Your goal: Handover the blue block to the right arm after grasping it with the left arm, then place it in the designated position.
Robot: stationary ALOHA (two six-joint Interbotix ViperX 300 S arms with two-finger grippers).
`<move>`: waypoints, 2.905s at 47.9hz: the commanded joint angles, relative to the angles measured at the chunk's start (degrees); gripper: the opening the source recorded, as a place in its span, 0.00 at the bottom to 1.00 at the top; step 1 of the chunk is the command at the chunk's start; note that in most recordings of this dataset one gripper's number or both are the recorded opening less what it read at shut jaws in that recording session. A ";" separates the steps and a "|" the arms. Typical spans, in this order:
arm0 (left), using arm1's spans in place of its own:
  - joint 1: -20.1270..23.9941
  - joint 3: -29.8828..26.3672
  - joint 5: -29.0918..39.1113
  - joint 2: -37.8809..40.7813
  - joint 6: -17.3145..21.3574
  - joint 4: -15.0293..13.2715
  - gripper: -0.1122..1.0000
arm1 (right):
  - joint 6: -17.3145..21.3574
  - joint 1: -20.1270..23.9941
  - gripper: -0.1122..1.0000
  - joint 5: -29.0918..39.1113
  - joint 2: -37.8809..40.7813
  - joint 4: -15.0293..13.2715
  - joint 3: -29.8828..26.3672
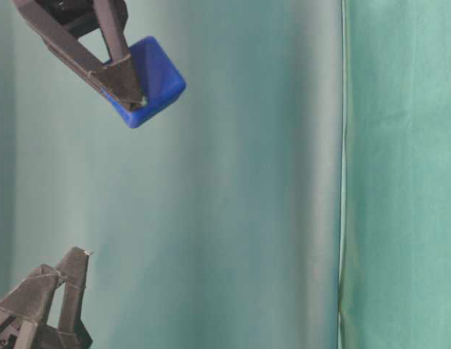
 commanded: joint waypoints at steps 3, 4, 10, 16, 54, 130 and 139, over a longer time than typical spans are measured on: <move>0.09 -1.05 -0.62 -0.26 0.00 0.00 0.99 | -0.09 0.35 0.57 0.09 -0.09 0.26 -0.70; 0.09 -1.05 -0.62 -0.26 0.00 0.00 0.99 | -0.09 0.35 0.57 0.09 -0.09 0.26 -0.70; 0.09 -1.05 -0.62 -0.26 0.00 0.00 0.99 | -0.18 0.35 0.57 0.09 0.00 0.26 -0.70; 0.09 -1.05 -0.62 -0.26 0.00 0.00 0.99 | -0.09 0.35 0.57 0.09 0.09 0.26 -0.70; 0.09 -0.97 -0.62 -0.26 0.00 0.00 0.99 | 0.18 -0.09 0.57 -6.42 10.46 0.26 -0.62; -0.35 -0.88 -0.18 -0.18 0.00 0.00 0.99 | 1.23 -7.29 0.57 -30.50 37.79 4.31 -5.19; -0.35 -0.88 -0.18 -0.18 0.00 0.00 0.99 | 1.41 -7.29 0.57 -30.50 37.53 4.31 -4.48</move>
